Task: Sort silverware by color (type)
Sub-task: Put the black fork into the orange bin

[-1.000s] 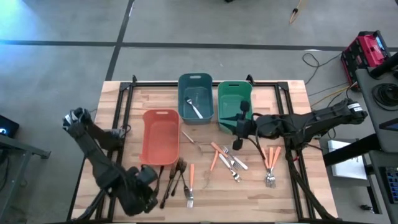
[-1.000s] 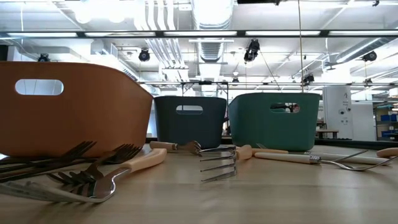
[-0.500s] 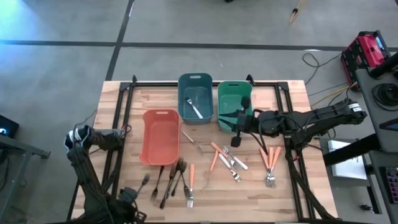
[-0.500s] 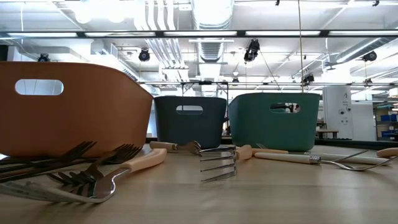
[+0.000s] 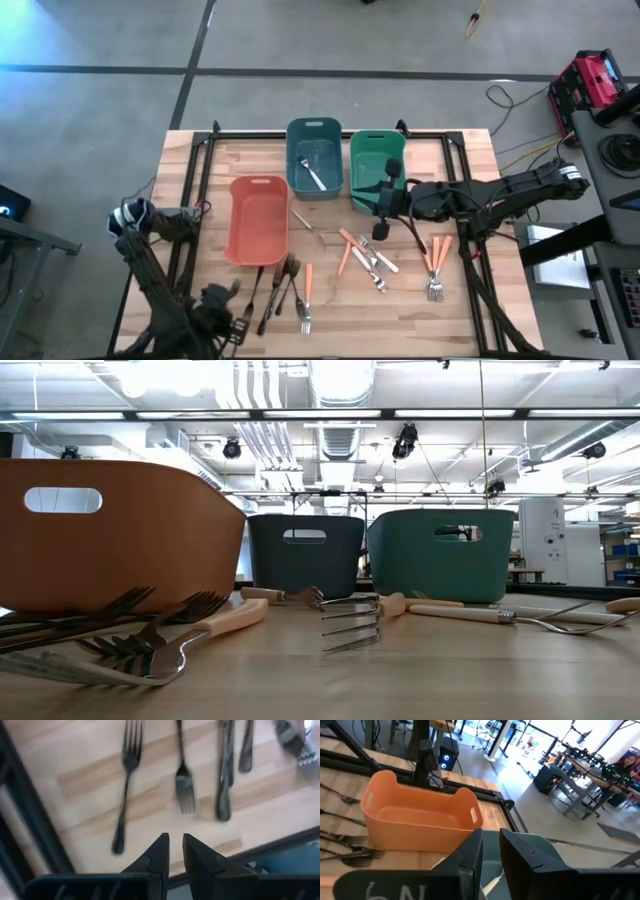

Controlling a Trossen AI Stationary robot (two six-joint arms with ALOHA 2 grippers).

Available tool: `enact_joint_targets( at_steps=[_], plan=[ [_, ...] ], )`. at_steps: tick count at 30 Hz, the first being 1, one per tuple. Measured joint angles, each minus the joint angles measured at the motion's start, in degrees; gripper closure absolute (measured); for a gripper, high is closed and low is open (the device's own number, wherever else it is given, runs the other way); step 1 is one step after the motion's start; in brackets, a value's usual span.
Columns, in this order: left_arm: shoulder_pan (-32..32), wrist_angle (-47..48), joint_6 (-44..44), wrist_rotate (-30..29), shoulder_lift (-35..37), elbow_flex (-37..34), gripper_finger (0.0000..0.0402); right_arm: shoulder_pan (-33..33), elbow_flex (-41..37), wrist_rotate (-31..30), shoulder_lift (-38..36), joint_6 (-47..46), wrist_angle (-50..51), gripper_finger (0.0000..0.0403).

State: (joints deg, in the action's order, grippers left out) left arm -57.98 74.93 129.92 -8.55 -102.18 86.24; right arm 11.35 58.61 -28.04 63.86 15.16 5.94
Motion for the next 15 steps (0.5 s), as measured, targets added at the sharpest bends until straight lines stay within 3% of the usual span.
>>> enact_joint_targets(
  at_steps=[5,10,15],
  plan=[
    [2.0,-2.9,-6.2,3.0,0.4,-4.2,0.0365,0.0,0.0,0.0,0.0,1.7,2.4,0.0346],
    [2.3,-13.7,-6.6,7.3,3.2,-12.8,0.0365,0.0,0.0,0.0,0.0,2.6,2.9,0.0346],
    [2.3,-24.1,-6.4,7.7,6.1,-21.4,0.0365,0.0,0.0,0.0,0.0,4.4,2.7,0.0346]
  ],
)
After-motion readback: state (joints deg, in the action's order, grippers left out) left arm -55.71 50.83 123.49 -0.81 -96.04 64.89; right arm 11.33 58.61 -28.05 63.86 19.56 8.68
